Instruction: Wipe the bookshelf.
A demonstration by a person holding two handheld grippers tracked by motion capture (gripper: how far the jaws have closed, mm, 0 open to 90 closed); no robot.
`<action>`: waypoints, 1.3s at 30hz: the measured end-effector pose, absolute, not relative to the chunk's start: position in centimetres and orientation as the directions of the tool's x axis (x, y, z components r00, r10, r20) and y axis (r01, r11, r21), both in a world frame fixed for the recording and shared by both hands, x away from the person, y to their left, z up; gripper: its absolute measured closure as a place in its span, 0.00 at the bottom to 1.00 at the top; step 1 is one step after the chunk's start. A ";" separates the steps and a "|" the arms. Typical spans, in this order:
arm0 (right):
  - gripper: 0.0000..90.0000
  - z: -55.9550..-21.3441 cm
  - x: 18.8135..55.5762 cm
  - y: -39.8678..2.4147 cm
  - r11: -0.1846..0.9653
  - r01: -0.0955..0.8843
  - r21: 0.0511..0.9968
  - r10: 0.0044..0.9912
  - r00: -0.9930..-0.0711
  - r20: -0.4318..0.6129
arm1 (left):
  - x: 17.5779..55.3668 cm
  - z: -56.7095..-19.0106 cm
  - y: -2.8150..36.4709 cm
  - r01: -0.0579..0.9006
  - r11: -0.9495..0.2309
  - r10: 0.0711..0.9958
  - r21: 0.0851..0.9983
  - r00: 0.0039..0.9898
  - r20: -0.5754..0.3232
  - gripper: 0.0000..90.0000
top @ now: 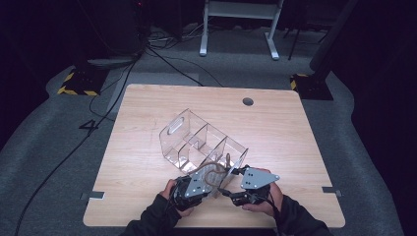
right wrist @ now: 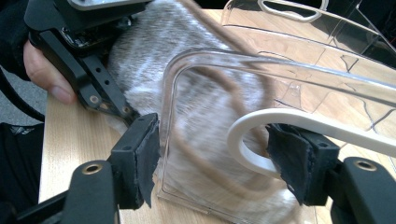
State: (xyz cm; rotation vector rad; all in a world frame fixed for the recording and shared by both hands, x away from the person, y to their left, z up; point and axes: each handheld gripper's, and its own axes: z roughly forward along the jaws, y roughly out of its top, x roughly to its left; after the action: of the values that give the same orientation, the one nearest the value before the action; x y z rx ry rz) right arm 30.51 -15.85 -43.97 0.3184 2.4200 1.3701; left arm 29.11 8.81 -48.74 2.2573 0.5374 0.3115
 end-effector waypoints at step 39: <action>0.41 -44.2 30.0 -16.7 0.496 0.031 0.868 0.366 -0.914 -0.177 | 28.6 -49.4 7.4 0.264 -0.622 0.420 0.737 0.907 0.029 0.86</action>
State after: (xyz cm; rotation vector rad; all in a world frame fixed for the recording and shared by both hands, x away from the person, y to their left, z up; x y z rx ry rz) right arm 29.98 -16.72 -44.20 0.3320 2.4067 1.3853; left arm 28.61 7.39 -49.41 2.2740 0.4851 0.2533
